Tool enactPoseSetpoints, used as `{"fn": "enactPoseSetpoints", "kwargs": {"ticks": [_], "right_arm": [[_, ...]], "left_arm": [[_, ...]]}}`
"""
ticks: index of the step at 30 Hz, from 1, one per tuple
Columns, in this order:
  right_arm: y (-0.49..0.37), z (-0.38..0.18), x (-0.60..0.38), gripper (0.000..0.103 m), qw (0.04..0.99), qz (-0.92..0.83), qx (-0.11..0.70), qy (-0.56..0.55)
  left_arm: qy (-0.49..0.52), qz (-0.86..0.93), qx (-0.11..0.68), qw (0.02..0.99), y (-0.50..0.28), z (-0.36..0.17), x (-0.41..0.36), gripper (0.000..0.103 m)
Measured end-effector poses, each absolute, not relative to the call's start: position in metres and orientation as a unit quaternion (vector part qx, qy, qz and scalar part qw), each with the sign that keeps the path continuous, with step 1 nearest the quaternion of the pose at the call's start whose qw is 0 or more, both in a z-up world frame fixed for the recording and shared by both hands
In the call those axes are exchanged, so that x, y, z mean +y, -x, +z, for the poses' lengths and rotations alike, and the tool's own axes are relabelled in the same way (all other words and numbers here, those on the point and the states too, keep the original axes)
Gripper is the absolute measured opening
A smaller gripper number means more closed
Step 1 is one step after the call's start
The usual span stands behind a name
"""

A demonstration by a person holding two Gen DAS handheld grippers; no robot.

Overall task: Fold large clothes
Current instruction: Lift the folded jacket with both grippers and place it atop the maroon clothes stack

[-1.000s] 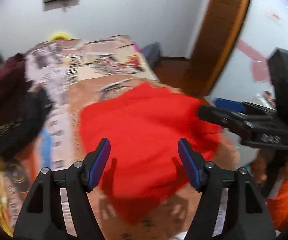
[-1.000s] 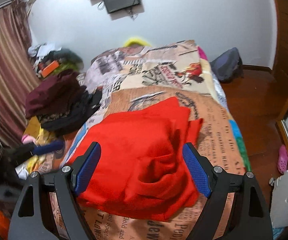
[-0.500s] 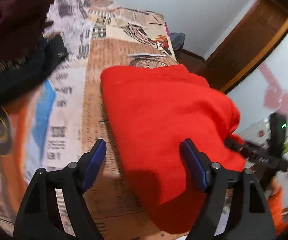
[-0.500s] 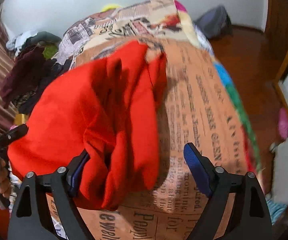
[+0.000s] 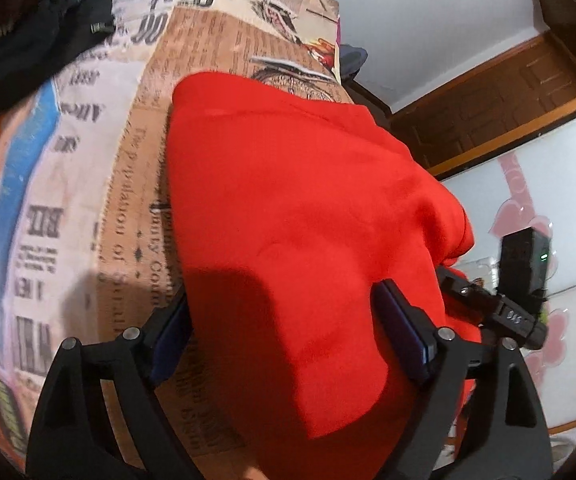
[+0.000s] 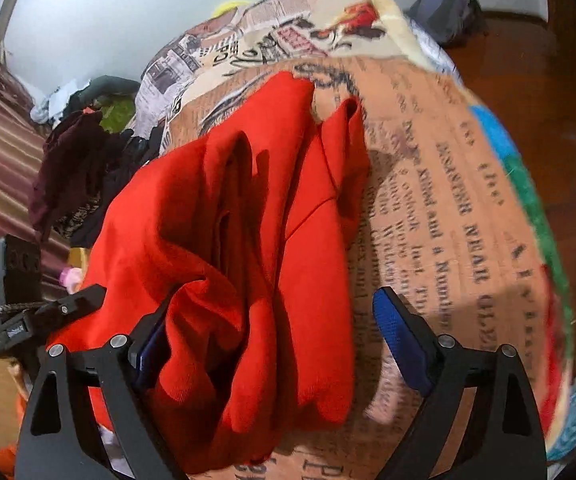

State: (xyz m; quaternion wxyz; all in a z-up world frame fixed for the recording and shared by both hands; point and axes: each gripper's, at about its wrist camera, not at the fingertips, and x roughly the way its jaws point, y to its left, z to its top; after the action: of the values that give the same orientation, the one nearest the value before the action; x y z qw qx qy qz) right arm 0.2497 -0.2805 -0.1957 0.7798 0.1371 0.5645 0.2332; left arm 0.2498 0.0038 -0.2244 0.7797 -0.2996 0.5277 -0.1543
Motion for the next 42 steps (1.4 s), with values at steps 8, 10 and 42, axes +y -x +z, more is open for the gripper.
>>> {"fn": "enactPoseSetpoints", "kwargs": {"ticks": [8, 10, 42], "right_arm": [[-0.247, -0.209, -0.295, 0.075, 0.747, 0.278, 0.565, -0.214], [-0.246, -0.211, -0.295, 0.059, 0.724, 0.295, 0.574, -0.244], [-0.306, 0.003, -0.103, 0.028, 0.814, 0.392, 0.4, -0.156]], "left_arm": [[0.332, -0.176, 0.535, 0.757, -0.258, -0.235, 0.004, 0.089], [0.334, -0.183, 0.535, 0.754, -0.258, -0.233, 0.002, 0.084], [0.225, -0.145, 0.282, 0.921, -0.28, 0.046, 0.187, 0.04]]}}
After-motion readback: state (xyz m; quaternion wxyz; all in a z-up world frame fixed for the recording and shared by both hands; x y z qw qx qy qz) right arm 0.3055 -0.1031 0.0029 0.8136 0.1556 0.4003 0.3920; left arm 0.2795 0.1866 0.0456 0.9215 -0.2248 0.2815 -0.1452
